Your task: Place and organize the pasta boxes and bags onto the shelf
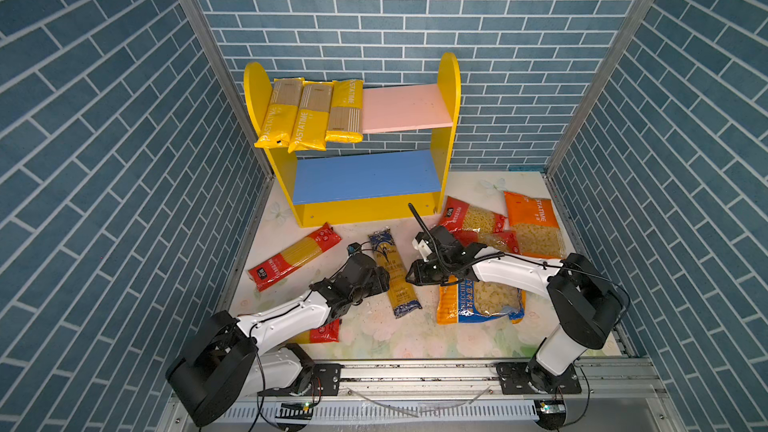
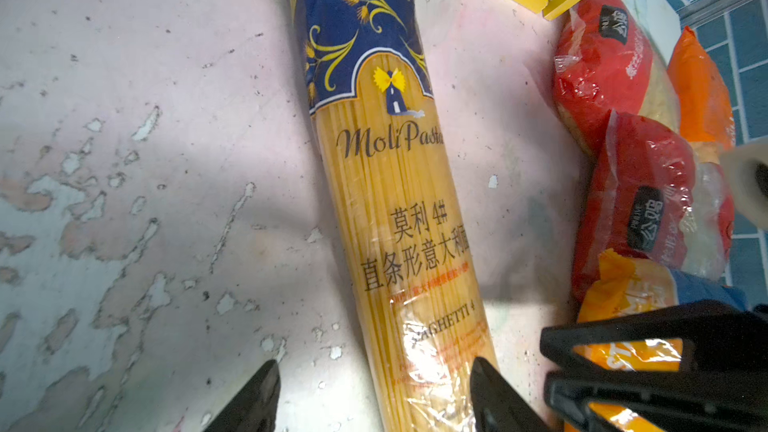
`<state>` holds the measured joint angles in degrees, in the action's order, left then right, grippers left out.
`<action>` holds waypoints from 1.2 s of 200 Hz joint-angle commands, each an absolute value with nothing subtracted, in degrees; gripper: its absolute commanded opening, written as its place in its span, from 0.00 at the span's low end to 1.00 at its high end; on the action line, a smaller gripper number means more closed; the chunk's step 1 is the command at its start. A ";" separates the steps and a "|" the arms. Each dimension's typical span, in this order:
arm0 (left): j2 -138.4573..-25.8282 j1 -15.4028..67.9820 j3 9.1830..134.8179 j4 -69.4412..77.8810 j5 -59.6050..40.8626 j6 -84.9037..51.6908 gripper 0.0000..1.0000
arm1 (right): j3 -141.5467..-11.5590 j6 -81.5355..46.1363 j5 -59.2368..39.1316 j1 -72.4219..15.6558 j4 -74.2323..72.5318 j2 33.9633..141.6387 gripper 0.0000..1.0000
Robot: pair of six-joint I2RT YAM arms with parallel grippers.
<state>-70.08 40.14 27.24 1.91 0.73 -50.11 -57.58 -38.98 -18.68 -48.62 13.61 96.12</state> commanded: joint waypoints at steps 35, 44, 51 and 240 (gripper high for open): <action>-74.67 39.83 26.49 7.70 -0.66 -49.80 0.66 | -62.06 -39.95 -16.26 -50.00 13.78 103.27 0.38; -75.52 39.82 26.55 7.99 -0.63 -49.58 0.65 | -62.36 -40.39 -16.05 -50.57 13.93 104.23 0.38; -76.12 39.75 26.65 8.13 -0.55 -49.32 0.65 | -62.43 -40.64 -15.95 -51.01 14.21 104.81 0.38; -86.55 35.66 21.34 24.94 -8.82 -52.54 0.34 | -52.81 -54.93 -37.34 -47.10 -20.93 111.41 0.42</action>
